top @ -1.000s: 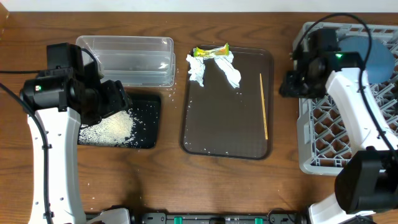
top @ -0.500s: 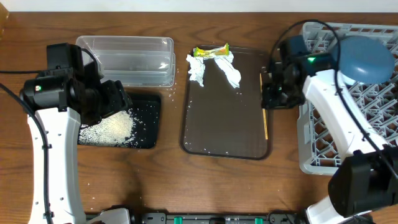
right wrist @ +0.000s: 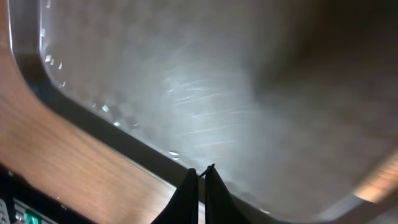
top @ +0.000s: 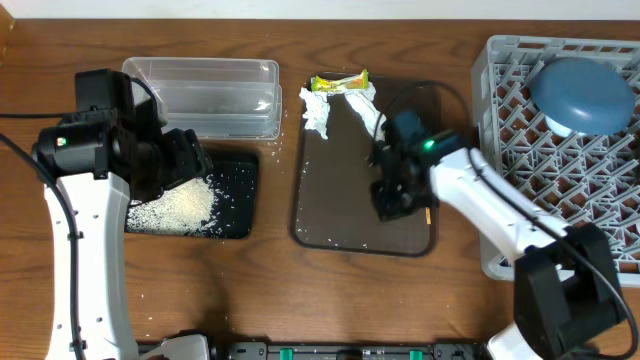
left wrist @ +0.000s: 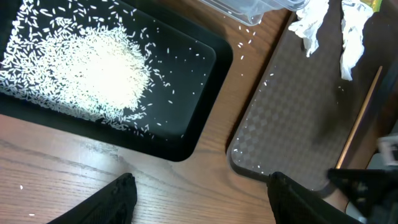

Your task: Sort waste into correct bins and load items into the dishwasher rack

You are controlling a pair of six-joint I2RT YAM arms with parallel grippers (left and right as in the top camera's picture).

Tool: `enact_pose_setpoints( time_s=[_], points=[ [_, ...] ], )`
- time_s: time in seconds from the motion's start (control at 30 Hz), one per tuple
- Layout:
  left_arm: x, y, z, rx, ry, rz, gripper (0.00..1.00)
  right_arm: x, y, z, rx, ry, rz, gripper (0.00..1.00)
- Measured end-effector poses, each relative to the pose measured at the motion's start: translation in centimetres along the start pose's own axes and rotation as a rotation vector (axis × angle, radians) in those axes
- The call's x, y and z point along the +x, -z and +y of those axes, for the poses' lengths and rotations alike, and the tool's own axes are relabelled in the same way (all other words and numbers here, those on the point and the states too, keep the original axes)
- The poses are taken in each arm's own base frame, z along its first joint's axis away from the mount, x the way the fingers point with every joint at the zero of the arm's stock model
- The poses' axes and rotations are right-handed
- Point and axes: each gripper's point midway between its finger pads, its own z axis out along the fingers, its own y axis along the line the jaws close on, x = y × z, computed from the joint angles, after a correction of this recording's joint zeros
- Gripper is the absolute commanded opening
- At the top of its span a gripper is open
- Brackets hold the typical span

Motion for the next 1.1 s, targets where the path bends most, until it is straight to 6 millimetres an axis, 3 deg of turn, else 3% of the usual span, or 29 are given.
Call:
enact_pose_setpoints(
  time_s=[0.2,0.47,0.7,1.1],
  points=[
    [0.0,0.0,0.0,0.000,0.000,0.000,0.70,2.2,-3.0,2.8,-0.034,0.048,0.036,0.04],
    [0.0,0.0,0.0,0.000,0.000,0.001,0.70,4.6,-5.7,3.7,-0.030,0.033,0.060,0.02],
    [0.0,0.0,0.0,0.000,0.000,0.000,0.70,6.5,-6.2,3.6,-0.009,0.008,0.117,0.01],
    [0.0,0.0,0.0,0.000,0.000,0.000,0.70,7.7,-6.0,3.9,-0.029,-0.021,0.167,0.03]
  ],
)
